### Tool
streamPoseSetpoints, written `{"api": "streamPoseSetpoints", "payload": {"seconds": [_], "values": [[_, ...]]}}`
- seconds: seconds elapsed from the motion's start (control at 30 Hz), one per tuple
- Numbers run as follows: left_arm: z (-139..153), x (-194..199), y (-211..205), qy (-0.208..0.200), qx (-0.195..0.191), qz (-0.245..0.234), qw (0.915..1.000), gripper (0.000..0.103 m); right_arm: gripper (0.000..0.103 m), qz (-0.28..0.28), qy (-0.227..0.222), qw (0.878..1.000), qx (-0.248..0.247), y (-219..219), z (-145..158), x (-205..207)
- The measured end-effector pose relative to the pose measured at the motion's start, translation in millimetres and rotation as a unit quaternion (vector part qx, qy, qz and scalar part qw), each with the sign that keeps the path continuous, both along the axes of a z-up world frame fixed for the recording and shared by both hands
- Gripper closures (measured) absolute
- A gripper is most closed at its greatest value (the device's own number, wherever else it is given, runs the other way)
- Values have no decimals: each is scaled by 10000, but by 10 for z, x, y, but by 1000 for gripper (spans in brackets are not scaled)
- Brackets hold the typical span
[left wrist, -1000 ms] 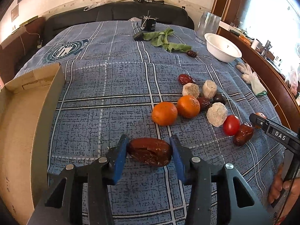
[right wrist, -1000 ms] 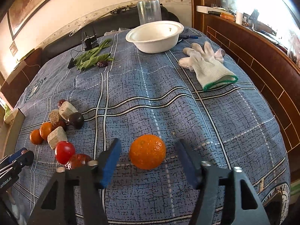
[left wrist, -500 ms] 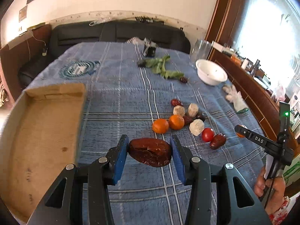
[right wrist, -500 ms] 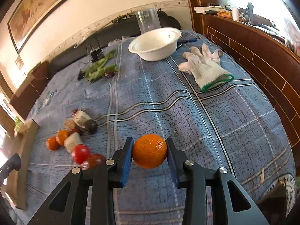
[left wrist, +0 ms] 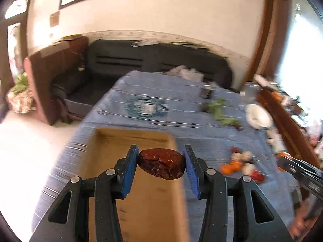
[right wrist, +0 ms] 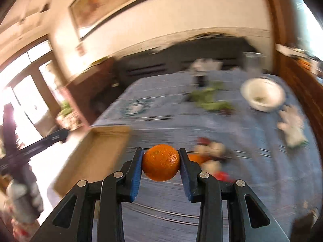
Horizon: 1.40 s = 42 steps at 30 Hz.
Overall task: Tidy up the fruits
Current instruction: 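Carry the date and orange to the cardboard tray and release both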
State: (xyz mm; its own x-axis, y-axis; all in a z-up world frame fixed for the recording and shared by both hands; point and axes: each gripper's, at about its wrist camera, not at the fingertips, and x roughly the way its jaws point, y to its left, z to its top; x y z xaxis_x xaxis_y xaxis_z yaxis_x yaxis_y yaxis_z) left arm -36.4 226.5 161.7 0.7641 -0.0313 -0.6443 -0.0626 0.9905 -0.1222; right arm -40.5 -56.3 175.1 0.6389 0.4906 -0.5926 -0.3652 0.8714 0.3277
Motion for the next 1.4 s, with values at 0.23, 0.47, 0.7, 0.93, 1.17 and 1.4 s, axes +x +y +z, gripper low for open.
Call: {"api": "streamPoseSetpoints", "payload": {"seconds": [0.23,0.47,0.7,0.93,1.17,1.4], "values": [[-486,560,620,672,-165,407,9968,59,65,828,328,9957,-265,1292,-309,459],[-1058,1013,974,1359,-567,593,9873,59,65,942,993,9878,-736,2020,-941,1087],[-1268,1150,1089,1568,-734,598,9831,59,65,949,1125,9828,-1119,2282,-1195,1343],[-1335,1216,1033,1725,-582,616,9814,55,64,945,1197,9802,-1266,2327,-1287,1420],[-1180,1106,1070,1634,-679,757,9813,50,33,896,788,9857,-1190,2255,-1047,1297],[-505,484,752,613,-77,957,9935,36,32,653,469,9951,-581,1730,-609,942]]}}
